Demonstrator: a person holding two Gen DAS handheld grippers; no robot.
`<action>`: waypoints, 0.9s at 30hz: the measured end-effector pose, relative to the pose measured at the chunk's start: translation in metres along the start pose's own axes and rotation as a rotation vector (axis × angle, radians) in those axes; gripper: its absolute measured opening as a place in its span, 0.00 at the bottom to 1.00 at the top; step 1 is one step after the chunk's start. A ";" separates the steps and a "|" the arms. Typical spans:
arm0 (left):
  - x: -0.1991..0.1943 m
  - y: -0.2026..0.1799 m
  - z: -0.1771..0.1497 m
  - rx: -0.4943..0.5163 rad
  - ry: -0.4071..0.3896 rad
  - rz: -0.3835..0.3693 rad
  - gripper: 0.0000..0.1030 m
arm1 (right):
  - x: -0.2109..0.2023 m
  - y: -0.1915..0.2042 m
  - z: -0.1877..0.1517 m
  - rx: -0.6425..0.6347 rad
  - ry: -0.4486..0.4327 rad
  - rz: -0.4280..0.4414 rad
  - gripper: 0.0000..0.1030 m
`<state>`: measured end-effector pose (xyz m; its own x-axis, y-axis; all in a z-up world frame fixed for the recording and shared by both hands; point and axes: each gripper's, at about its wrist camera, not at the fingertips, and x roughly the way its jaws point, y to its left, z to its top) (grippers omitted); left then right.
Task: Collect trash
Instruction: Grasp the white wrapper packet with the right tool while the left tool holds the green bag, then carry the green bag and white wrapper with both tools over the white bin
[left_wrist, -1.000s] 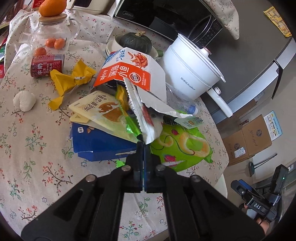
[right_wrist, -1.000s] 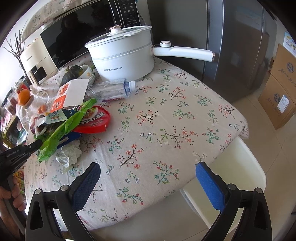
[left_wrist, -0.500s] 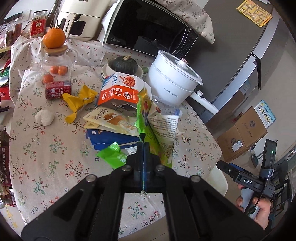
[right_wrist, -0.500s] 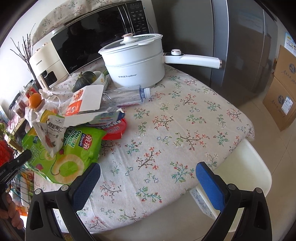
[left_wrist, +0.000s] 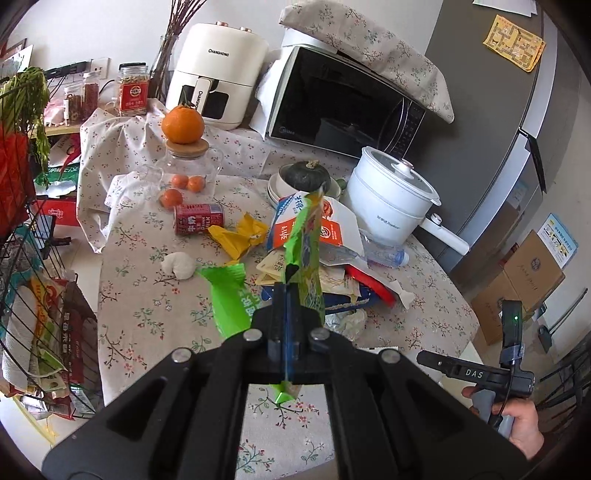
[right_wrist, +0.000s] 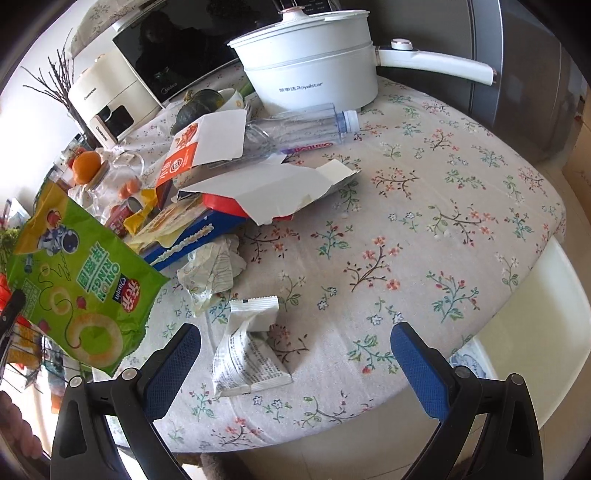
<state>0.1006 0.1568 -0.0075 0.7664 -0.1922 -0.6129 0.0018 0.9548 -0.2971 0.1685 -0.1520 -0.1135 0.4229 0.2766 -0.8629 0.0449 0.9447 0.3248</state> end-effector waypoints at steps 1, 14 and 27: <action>-0.002 0.002 0.000 0.000 -0.004 0.002 0.00 | 0.005 0.002 -0.002 0.001 0.016 0.000 0.99; -0.018 0.020 -0.001 -0.011 -0.018 0.014 0.00 | 0.062 0.022 -0.005 -0.009 0.140 0.070 0.55; -0.035 0.011 -0.001 0.002 -0.034 -0.035 0.00 | 0.035 0.031 -0.004 -0.037 0.072 0.097 0.28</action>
<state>0.0730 0.1735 0.0099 0.7876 -0.2172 -0.5767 0.0301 0.9483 -0.3159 0.1809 -0.1129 -0.1350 0.3579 0.3777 -0.8539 -0.0274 0.9184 0.3947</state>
